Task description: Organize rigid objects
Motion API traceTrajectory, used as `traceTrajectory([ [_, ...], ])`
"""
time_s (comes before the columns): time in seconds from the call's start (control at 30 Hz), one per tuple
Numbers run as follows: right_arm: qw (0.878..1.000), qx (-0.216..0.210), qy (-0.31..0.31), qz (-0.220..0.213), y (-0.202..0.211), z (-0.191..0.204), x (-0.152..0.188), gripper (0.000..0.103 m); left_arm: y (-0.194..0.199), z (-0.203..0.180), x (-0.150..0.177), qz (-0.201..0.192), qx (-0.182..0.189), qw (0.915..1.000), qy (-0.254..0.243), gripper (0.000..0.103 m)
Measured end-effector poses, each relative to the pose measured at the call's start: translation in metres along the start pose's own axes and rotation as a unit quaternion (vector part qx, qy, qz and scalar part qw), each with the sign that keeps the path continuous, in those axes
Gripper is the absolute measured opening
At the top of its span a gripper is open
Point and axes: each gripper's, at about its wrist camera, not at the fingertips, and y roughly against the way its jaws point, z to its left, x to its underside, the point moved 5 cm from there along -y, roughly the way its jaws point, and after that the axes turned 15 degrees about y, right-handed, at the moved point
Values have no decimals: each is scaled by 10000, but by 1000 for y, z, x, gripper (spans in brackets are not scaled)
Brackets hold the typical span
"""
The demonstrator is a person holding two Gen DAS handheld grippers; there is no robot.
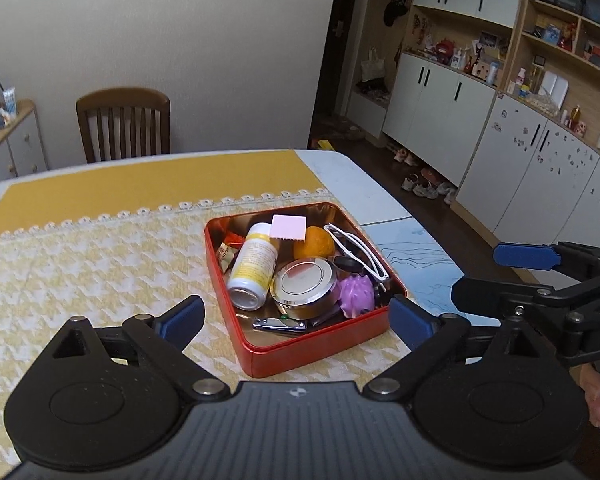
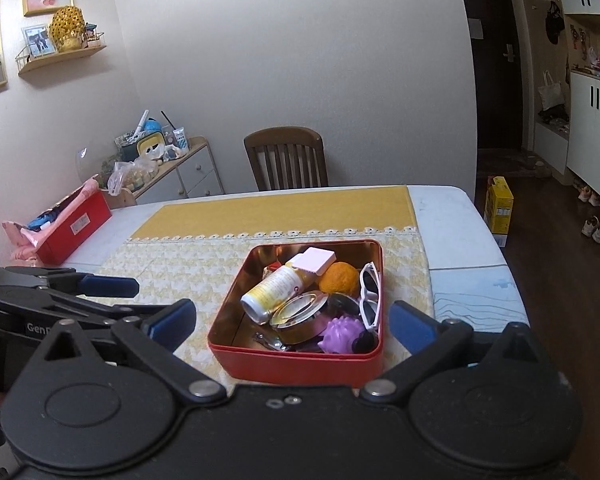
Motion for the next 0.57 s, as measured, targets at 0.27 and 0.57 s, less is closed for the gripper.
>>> traceTrajectory([
  [0.27, 9999, 37, -167, 22, 7, 3, 9, 103, 7, -2, 0, -122, -71, 9998, -119, 99],
  [0.57, 9994, 102, -339, 59, 9, 3, 16, 103, 9, -3, 2, -153, -118, 9996, -201, 99],
])
